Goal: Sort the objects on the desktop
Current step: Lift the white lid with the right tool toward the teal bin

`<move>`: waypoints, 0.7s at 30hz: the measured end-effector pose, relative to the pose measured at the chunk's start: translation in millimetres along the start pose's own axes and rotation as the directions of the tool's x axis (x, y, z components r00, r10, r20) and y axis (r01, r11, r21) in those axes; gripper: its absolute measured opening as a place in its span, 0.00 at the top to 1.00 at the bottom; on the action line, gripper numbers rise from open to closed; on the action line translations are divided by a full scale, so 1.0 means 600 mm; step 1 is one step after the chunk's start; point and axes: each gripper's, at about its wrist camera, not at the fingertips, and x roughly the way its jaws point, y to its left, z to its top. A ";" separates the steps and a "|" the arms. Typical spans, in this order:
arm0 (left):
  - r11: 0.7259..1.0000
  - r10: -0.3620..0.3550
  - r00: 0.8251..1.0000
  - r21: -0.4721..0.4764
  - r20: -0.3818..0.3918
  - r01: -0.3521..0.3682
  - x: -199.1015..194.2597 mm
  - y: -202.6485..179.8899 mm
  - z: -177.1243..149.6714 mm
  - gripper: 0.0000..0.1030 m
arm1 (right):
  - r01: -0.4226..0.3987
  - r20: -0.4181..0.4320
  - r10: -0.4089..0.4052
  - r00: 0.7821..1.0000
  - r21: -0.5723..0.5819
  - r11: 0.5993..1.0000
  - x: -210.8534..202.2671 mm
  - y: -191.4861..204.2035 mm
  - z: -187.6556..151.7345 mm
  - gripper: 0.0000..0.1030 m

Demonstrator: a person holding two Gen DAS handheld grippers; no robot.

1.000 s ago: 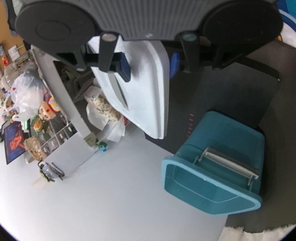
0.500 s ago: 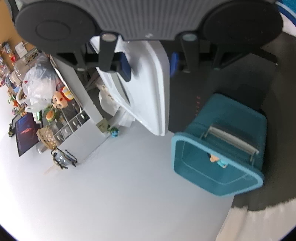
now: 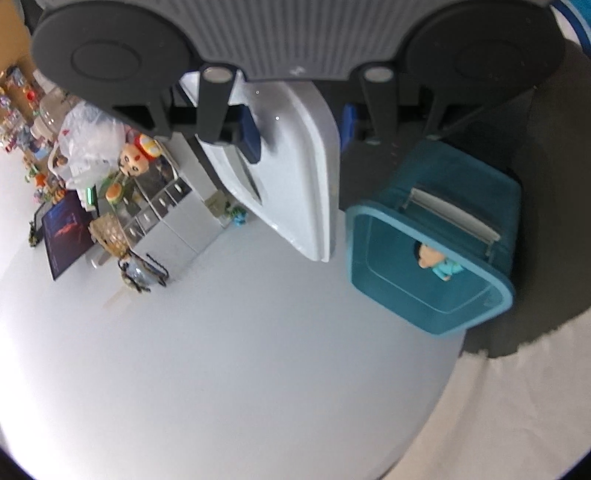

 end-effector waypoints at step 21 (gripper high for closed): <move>0.985 0.158 0.986 -0.086 0.056 -0.153 -0.013 0.051 0.023 0.52 | 0.111 -0.129 -0.118 0.985 -0.057 0.992 0.122 0.017 -0.002 0.89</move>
